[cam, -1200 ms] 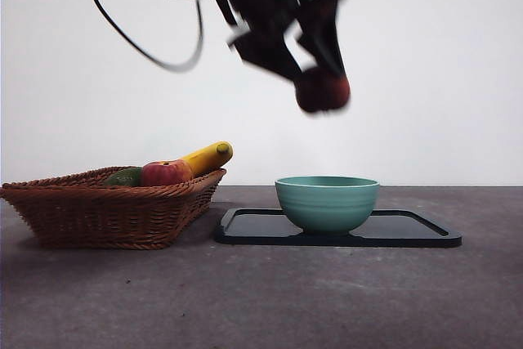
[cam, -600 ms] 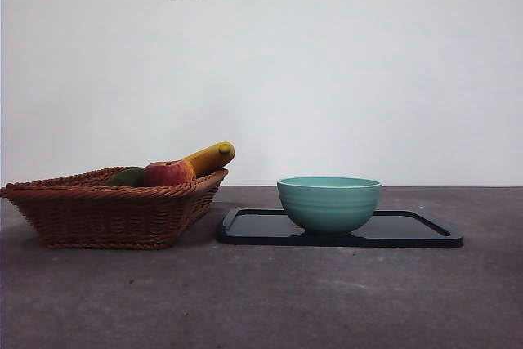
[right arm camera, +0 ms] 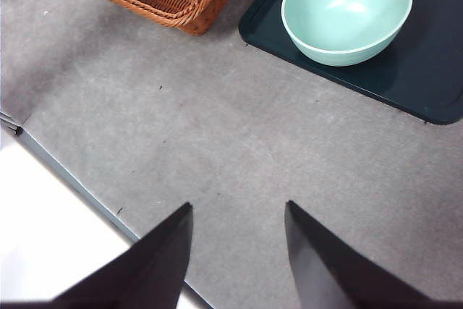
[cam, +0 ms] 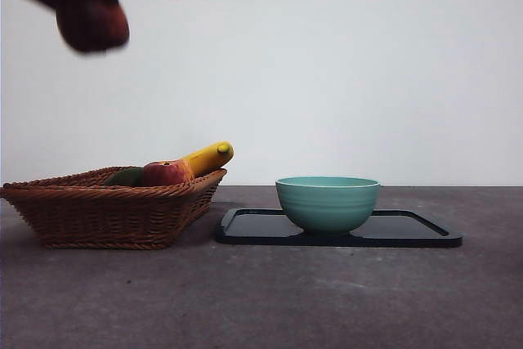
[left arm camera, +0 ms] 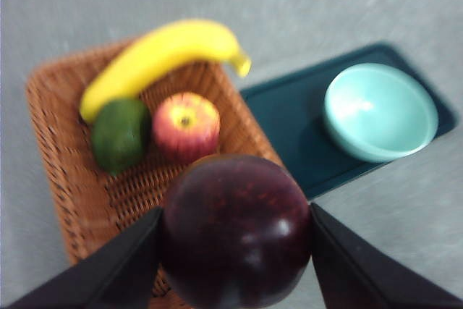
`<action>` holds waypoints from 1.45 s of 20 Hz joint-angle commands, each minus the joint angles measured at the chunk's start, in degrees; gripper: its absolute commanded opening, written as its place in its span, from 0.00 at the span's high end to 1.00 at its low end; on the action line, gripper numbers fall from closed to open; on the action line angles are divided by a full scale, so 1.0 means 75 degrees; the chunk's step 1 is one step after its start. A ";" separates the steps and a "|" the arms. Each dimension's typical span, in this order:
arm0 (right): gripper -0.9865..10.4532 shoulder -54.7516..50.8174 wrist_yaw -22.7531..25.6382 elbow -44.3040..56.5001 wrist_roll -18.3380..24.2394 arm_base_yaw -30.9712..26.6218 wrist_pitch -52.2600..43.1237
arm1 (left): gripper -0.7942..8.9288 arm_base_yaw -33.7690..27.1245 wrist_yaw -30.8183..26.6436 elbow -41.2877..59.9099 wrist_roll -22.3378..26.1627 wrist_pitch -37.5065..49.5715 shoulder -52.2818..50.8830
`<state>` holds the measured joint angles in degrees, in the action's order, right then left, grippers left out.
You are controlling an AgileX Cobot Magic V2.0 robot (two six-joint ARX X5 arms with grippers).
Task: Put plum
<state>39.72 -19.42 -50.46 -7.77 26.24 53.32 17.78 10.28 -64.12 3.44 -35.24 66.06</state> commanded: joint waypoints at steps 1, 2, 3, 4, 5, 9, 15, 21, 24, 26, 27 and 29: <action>0.74 0.0015 -0.0012 -0.0050 -0.0050 0.0050 -0.0079 | 0.66 0.0015 -0.0003 0.0647 -0.0032 0.0956 0.0242; 0.74 0.0017 -0.0012 -0.0050 -0.0050 0.0050 -0.0079 | 0.66 0.0015 -0.0003 0.0898 0.0006 0.1227 0.0388; 0.74 0.0017 -0.0012 -0.0050 -0.0050 0.0050 -0.0079 | 0.66 0.0015 -0.0006 0.1081 0.0032 0.1457 0.0583; 0.74 0.0017 -0.0012 -0.0050 -0.0050 0.0050 -0.0079 | 0.66 0.0009 -0.0009 0.1201 0.0122 0.1655 0.0816; 0.74 0.0017 -0.0012 -0.0050 -0.0052 0.0050 -0.0079 | 0.66 0.0009 -0.0015 0.1236 0.0227 0.1801 0.1084; 0.74 0.0015 -0.0015 -0.0050 -0.0082 0.0050 -0.0070 | 0.66 0.0009 -0.0201 0.1236 0.0443 0.2369 0.2183; 0.74 0.0017 -0.0012 -0.0050 -0.0085 0.0050 -0.0070 | 0.66 -0.0058 -0.0554 0.1236 0.0691 0.2940 0.3083; 0.74 0.0017 -0.0012 -0.0050 -0.0108 0.0050 -0.0073 | 0.66 -0.0090 -0.0574 0.1236 0.0714 0.3115 0.3442; 0.74 0.0017 -0.0012 -0.0050 -0.0108 0.0050 -0.0073 | 0.65 -0.0093 -0.0574 0.1236 0.0705 0.3127 0.3442; 0.74 0.0017 -0.0012 -0.0050 -0.0108 0.0050 -0.0073 | 0.54 -0.0090 -0.0574 0.1236 0.0667 0.3086 0.3442; 0.74 0.0015 -0.0012 -0.0050 -0.0108 0.0050 -0.0076 | 0.51 -0.0090 -0.0574 0.1236 0.0641 0.3080 0.3442; 0.74 0.0015 -0.0012 -0.0050 -0.0108 0.0050 -0.0073 | 0.50 -0.0090 -0.0574 0.1236 0.0586 0.3042 0.3439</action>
<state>39.70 -19.42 -50.48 -7.97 26.24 53.32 16.99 6.04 -54.35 8.03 -12.62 90.94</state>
